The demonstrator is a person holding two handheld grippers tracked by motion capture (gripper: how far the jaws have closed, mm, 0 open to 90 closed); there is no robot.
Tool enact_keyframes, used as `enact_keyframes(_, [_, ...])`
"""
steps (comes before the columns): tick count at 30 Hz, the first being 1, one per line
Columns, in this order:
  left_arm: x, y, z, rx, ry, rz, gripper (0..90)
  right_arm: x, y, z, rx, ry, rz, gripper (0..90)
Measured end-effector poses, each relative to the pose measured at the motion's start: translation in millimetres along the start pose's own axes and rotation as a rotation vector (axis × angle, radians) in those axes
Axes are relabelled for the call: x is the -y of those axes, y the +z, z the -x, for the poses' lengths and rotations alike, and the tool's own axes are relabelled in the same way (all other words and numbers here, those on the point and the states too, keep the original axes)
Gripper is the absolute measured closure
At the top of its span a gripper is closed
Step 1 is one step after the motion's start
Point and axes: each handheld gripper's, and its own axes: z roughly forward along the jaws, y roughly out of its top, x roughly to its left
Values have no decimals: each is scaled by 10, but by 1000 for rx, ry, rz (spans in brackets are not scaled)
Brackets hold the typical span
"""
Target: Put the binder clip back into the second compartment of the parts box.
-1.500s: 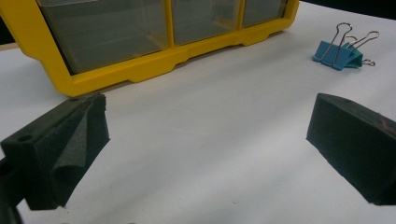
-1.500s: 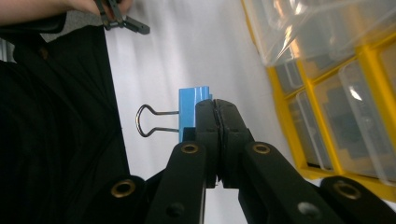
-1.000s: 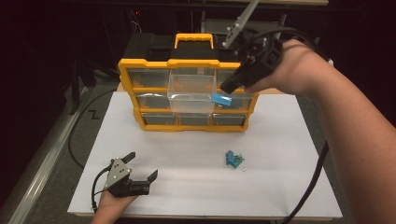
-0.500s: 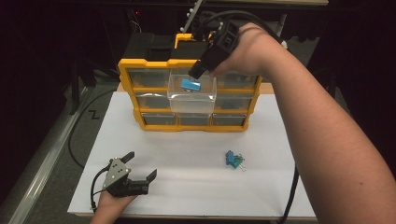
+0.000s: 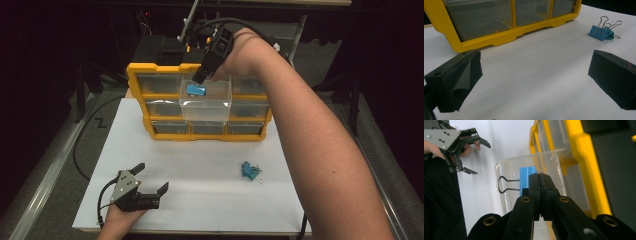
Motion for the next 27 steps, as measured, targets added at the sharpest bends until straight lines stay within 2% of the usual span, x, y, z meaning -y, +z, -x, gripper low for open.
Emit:
enact_keyframes(5, [-3, -4, -4, 1, -3, 3, 2, 7, 42, 47, -3, 14, 5, 900])
enact_keyframes(9, [-1, -1, -9, 1, -1, 1, 2, 25, 14, 93, -1, 44, 22, 884])
enact_keyframes(10, [0, -2, -10, 1, 0, 0, 2, 30, -2, 85, -5, 43, 30, 790])
enact_keyframes(11, [0, -2, -10, 1, 0, 0, 2, 30, -2, 85, -5, 43, 30, 790])
enact_keyframes(13, [3, -3, -13, 2, 1, -1, 2, 69, -120, 31, 12, 60, 53, 591])
enact_keyframes(14, [3, -3, -13, 2, 1, -1, 2, 69, -120, 31, 12, 60, 53, 591])
enact_keyframes(15, [5, 0, -13, 1, 0, -3, 2, 86, -158, 9, 27, 59, 57, 545])
enact_keyframes(16, [6, 2, -12, 2, 0, -5, 2, 165, -265, -54, 50, 65, 68, 488])
enact_keyframes(19, [4, 6, -7, 6, 0, -6, 2, 306, -360, -119, 76, 86, 62, 441])
enact_keyframes(22, [1, 10, -6, 5, -1, -7, 2, 482, -415, -191, 93, 104, 36, 399])
enact_keyframes(23, [0, 12, -6, 2, -5, -5, 2, 482, -415, -191, 93, 104, 36, 399])
enact_keyframes(26, [-5, 15, -5, -1, -9, -4, 2, 748, -448, -300, 101, 113, 22, 376])
enact_keyframes(27, [-5, 15, -5, -1, -9, -4, 2, 748, -448, -300, 101, 113, 22, 376])
